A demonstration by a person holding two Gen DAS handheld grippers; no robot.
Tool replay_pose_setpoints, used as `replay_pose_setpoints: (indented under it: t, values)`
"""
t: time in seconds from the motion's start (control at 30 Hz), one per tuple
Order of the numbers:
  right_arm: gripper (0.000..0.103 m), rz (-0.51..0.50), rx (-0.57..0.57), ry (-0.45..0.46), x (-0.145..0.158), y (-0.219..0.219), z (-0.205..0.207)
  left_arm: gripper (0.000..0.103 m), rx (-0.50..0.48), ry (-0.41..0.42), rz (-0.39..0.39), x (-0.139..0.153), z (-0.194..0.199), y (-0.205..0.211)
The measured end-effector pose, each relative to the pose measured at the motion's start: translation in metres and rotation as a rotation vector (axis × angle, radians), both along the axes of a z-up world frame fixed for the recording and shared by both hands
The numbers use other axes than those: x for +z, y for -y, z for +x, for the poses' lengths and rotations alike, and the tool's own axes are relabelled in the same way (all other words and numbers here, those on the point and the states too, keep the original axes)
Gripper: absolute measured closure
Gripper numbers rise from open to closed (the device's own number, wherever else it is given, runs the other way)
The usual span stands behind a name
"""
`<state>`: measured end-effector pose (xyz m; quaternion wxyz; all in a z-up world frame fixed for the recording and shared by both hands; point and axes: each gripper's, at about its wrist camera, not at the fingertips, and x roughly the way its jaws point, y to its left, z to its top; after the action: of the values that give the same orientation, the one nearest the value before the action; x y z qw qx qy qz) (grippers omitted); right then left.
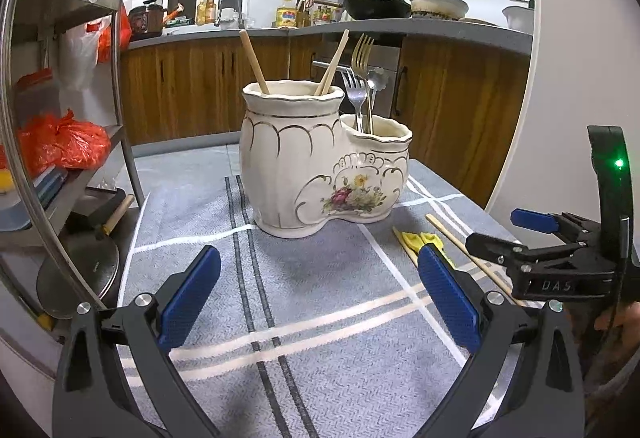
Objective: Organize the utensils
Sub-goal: 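Move both tools back down toward the remaining utensils on the cloth, then grasp a yellow tulip spoon with the right tool while the left tool grasps a chopstick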
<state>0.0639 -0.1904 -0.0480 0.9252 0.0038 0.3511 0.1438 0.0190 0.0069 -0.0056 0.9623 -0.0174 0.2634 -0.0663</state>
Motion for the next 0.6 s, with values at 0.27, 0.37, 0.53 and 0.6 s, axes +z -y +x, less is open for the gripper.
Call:
replay_pose_setpoints:
  t: [0.27, 0.37, 0.53, 0.6]
  values:
    - [0.009, -0.010, 0.040, -0.086, -0.010, -0.005, 0.002, 0.006, -0.020, -0.005, 0.017, -0.002, 0.001, 0.005]
    - [0.033, -0.014, 0.040, -0.103, -0.010, -0.007, 0.004, 0.006, -0.029, -0.009, 0.019, -0.004, 0.001, 0.006]
    - [0.062, 0.015, 0.088, -0.148, -0.014, -0.015, 0.004, 0.006, -0.038, -0.015, 0.018, -0.005, 0.001, 0.007]
    - [0.065, 0.015, 0.099, -0.151, -0.014, -0.017, 0.003, 0.006, -0.039, -0.015, 0.016, -0.005, 0.001, 0.007]
